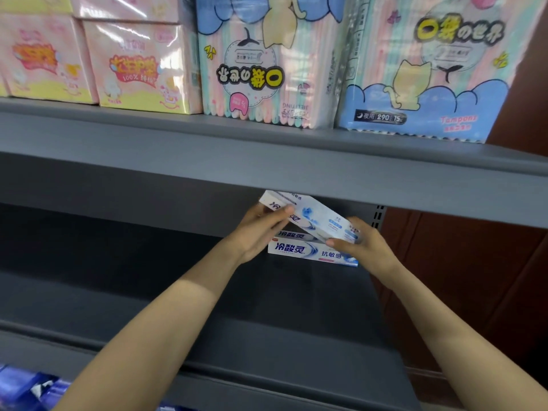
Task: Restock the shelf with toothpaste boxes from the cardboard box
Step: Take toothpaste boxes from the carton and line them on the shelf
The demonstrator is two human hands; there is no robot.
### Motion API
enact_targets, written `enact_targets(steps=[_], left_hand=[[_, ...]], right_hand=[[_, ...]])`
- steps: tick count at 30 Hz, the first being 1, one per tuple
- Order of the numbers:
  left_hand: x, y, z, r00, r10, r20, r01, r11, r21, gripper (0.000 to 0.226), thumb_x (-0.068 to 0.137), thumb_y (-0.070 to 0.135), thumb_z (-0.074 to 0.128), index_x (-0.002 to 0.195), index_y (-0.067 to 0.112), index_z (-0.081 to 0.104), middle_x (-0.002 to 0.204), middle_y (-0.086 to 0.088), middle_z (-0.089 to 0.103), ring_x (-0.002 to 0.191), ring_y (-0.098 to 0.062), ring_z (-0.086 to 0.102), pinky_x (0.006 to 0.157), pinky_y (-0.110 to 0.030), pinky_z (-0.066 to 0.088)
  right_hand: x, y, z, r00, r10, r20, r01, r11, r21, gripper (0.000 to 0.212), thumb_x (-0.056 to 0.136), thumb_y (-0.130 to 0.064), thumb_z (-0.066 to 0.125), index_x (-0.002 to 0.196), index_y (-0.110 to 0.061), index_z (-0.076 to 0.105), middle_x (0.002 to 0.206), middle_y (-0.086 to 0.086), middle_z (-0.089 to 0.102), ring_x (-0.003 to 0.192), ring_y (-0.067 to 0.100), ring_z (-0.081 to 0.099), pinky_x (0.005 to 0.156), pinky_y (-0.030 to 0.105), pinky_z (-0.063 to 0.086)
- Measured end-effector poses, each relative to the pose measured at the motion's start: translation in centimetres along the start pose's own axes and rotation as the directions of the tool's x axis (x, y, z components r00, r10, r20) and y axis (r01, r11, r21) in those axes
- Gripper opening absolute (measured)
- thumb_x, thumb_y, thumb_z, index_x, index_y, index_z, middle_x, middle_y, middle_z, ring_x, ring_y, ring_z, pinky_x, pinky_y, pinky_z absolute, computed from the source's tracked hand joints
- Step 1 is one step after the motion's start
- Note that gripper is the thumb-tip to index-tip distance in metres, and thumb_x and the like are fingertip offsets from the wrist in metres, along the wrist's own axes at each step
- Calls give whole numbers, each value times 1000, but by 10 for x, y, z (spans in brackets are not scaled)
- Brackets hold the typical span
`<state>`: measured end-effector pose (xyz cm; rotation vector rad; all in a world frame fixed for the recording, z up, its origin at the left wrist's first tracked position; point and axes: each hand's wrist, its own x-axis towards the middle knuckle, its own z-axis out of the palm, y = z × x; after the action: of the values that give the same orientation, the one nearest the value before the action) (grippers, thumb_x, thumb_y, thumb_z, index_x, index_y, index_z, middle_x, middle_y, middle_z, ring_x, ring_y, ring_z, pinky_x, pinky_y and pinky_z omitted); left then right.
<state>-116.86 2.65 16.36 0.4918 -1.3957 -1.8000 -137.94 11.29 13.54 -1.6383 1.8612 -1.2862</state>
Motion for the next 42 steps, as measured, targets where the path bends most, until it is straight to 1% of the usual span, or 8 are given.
enact_targets(steps=[7,14,17,21,30,34,39,42], left_hand=[[-3,-8,14,995,87,38,-95,870,484,51,80,12,72,125,13,48,113,-1,64,110,-18,60,98,-35,48],[-2,-13,17,954,191,231,-259,140,956,73,76,28,72,141,37,38,109,-2,43,112,-21,35,95,-32,41],[-1,-20,17,950,183,255,-253,-35,967,71,79,35,70,141,37,36,110,-4,40,108,-22,38,90,-36,43],[0,-25,8,972,132,195,-175,-151,973,70,77,42,70,137,30,37,128,-1,45,119,-23,42,96,-36,38],[-8,-28,29,986,131,104,-84,-148,985,63,66,67,68,100,20,46,107,-1,61,97,-25,58,70,-31,39],[-8,-29,31,998,23,62,-64,59,996,56,77,69,56,104,20,56,108,2,64,99,-20,58,71,-31,41],[-7,-32,5,946,322,-36,-99,393,914,67,86,34,65,141,17,31,134,-4,51,114,-24,57,95,-38,47],[-8,-29,-2,942,330,-63,-129,527,840,93,74,27,79,146,16,22,146,-5,35,126,-20,47,104,-36,42]], right_hand=[[-3,-22,6,939,22,344,-77,986,149,49,75,-30,76,120,-19,60,113,0,69,106,14,65,91,30,51],[-9,-32,-9,962,107,253,-244,756,608,58,80,-46,66,119,-4,57,112,18,67,104,31,65,79,35,58],[-12,-24,-1,979,184,83,-198,793,576,23,90,-18,59,106,-1,60,108,19,65,97,29,66,77,36,59],[-19,-10,0,978,202,45,-182,737,651,19,90,-11,58,106,1,58,110,20,63,96,30,65,78,34,59],[-22,-12,25,977,212,-20,-114,599,793,16,88,-9,60,103,-4,57,101,12,68,88,23,69,76,31,57],[-19,-23,29,954,299,-34,-191,690,698,21,90,-14,60,111,-10,56,101,9,67,80,21,66,59,30,56],[-8,-36,13,997,57,-58,-49,990,131,43,90,-20,61,133,-18,52,114,3,66,91,7,62,74,19,50],[0,-47,7,996,-49,81,72,947,-314,47,89,-24,62,135,-24,50,113,-1,64,107,8,56,83,12,42]])
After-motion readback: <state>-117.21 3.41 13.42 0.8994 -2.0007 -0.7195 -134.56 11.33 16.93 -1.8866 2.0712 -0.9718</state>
